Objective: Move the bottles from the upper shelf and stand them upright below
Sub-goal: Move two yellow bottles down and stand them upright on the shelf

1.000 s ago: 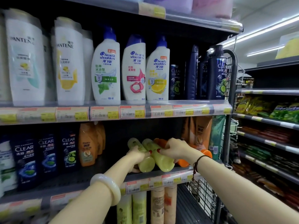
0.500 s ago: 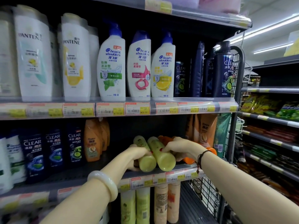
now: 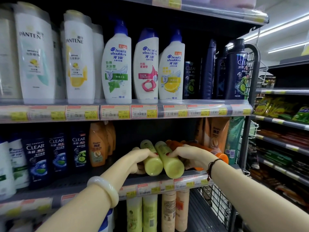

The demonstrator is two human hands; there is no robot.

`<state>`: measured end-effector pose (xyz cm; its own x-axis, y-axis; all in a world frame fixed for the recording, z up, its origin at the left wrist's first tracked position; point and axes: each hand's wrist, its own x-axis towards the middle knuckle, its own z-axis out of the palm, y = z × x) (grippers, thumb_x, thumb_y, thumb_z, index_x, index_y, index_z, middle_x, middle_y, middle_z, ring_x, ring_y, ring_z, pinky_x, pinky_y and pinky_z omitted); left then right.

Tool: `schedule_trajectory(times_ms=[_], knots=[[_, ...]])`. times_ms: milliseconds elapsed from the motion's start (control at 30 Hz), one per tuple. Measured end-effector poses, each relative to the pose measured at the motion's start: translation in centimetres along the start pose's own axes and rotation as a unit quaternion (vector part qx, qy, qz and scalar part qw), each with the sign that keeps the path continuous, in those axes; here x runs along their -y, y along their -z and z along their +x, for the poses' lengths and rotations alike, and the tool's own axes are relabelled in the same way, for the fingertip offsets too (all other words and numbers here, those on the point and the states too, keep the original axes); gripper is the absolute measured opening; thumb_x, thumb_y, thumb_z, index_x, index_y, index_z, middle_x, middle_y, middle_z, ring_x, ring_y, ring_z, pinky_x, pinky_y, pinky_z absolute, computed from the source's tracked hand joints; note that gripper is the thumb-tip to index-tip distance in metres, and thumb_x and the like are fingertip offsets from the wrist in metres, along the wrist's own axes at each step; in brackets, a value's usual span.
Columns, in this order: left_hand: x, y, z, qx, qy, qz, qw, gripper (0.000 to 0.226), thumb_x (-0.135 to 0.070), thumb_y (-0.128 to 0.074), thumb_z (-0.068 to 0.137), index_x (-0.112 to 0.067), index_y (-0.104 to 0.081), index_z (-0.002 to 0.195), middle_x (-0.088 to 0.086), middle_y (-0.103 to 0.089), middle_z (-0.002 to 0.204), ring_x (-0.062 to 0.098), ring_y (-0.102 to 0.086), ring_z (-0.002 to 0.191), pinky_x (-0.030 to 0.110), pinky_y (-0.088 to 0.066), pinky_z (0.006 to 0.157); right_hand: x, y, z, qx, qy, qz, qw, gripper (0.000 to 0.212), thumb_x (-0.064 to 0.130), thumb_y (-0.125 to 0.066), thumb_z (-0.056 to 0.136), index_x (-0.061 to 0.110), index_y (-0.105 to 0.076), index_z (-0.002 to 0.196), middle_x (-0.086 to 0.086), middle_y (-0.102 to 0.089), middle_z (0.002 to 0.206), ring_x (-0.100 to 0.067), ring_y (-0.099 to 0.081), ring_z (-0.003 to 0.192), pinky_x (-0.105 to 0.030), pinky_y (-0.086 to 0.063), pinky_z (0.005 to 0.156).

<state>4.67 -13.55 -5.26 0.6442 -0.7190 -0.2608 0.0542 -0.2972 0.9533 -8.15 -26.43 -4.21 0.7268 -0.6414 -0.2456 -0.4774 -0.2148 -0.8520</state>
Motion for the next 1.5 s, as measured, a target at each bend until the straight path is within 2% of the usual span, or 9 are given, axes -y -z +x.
schedule_trajectory(times_ms=[167, 333, 600, 700, 833, 967, 1167, 1367, 1500], knots=[[-0.8, 0.9, -0.8, 0.041, 0.023, 0.002, 0.999, 0.053, -0.018, -0.076, 0.072, -0.008, -0.051, 0.117, 0.018, -0.06, 0.102, 0.029, -0.064, 0.089, 0.038, -0.055, 0.069, 0.1, 0.3, 0.1, 0.006, -0.014, -0.016, 1.0, 0.077, 0.032, -0.074, 0.068, 0.027, -0.04, 0.137, -0.01, -0.06, 0.12, -0.03, -0.06, 0.108, -0.047, -0.05, 0.097], [-0.2, 1.2, -0.9, 0.045, 0.044, 0.063, 0.996, 0.063, -0.025, -0.079, 0.065, -0.009, -0.051, 0.119, 0.016, -0.06, 0.109, 0.027, -0.065, 0.091, 0.033, -0.055, 0.062, 0.2, 1.0, -0.7, 0.003, -0.031, -0.048, 0.998, 0.051, 0.028, -0.068, 0.081, 0.006, -0.052, 0.124, -0.015, -0.061, 0.11, -0.031, -0.059, 0.105, -0.036, -0.049, 0.087], [0.6, 0.6, 0.3, 0.015, 0.021, -0.014, 1.0, 0.066, -0.031, -0.078, 0.074, -0.008, -0.048, 0.128, 0.018, -0.064, 0.109, 0.031, -0.067, 0.091, 0.043, -0.058, 0.072, -0.3, -1.0, 0.0, -0.018, 0.028, 0.032, 0.999, 0.072, 0.036, -0.067, 0.083, 0.033, -0.03, 0.145, -0.005, -0.054, 0.124, -0.024, -0.06, 0.101, -0.039, -0.054, 0.081], [0.9, 0.2, 0.3, -0.006, 0.008, -0.034, 0.999, 0.067, -0.03, -0.077, 0.074, -0.007, -0.046, 0.129, 0.019, -0.064, 0.107, 0.031, -0.067, 0.086, 0.039, -0.057, 0.062, -1.2, -1.2, 0.7, -0.044, 0.041, 0.05, 0.997, 0.094, 0.048, -0.075, 0.062, 0.03, -0.034, 0.144, -0.003, -0.055, 0.129, -0.024, -0.06, 0.107, -0.043, -0.052, 0.094], [1.3, 0.3, 0.0, -0.007, 0.013, -0.095, 0.995, 0.07, -0.021, -0.078, 0.073, -0.007, -0.042, 0.132, 0.022, -0.063, 0.11, 0.035, -0.068, 0.088, 0.042, -0.058, 0.06, -2.5, -0.8, 2.3, -0.052, 0.04, 0.11, 0.992, 0.113, 0.05, -0.078, 0.044, 0.026, -0.032, 0.145, -0.005, -0.054, 0.133, -0.026, -0.062, 0.105, -0.044, -0.054, 0.09], [1.1, 0.2, -1.0, 0.03, -0.006, -0.137, 0.99, 0.057, -0.005, -0.071, 0.077, -0.003, -0.047, 0.129, 0.02, -0.063, 0.107, 0.034, -0.065, 0.091, 0.046, -0.056, 0.069, -1.7, -0.8, -0.7, -0.04, 0.023, 0.171, 0.984, 0.092, 0.029, -0.083, 0.058, 0.015, -0.041, 0.138, -0.014, -0.061, 0.124, -0.033, -0.064, 0.104, -0.05, -0.054, 0.089], [1.2, 0.3, -2.4, 0.053, -0.036, -0.133, 0.989, 0.051, 0.005, -0.069, 0.075, 0.0, -0.051, 0.123, 0.019, -0.063, 0.108, 0.031, -0.063, 0.092, 0.044, -0.055, 0.07, -1.7, -0.4, -2.9, 0.014, 0.057, 0.201, 0.978, 0.033, -0.002, -0.067, 0.077, 0.001, -0.063, 0.11, -0.017, -0.069, 0.106, -0.031, -0.066, 0.098, -0.047, -0.053, 0.088], [2.2, 0.7, -3.4, 0.072, -0.084, -0.146, 0.983, 0.043, -0.004, -0.067, 0.082, -0.004, -0.051, 0.122, 0.015, -0.065, 0.104, 0.028, -0.064, 0.091, 0.045, -0.055, 0.074, -2.6, -0.7, -3.6, 0.038, 0.097, 0.214, 0.971, 0.034, -0.003, -0.066, 0.079, 0.001, -0.06, 0.113, -0.018, -0.068, 0.113, -0.033, -0.064, 0.108, -0.05, -0.049, 0.098], [2.6, 1.2, -4.2, 0.066, -0.103, -0.126, 0.984, 0.052, -0.002, -0.07, 0.078, -0.005, -0.048, 0.125, 0.019, -0.063, 0.114, 0.031, -0.063, 0.097, 0.044, -0.055, 0.071, -2.8, -1.4, -4.3, 0.044, 0.124, 0.216, 0.968, 0.039, -0.007, -0.064, 0.08, 0.011, -0.056, 0.115, -0.015, -0.066, 0.117, -0.031, -0.062, 0.108, -0.046, -0.051, 0.091]])
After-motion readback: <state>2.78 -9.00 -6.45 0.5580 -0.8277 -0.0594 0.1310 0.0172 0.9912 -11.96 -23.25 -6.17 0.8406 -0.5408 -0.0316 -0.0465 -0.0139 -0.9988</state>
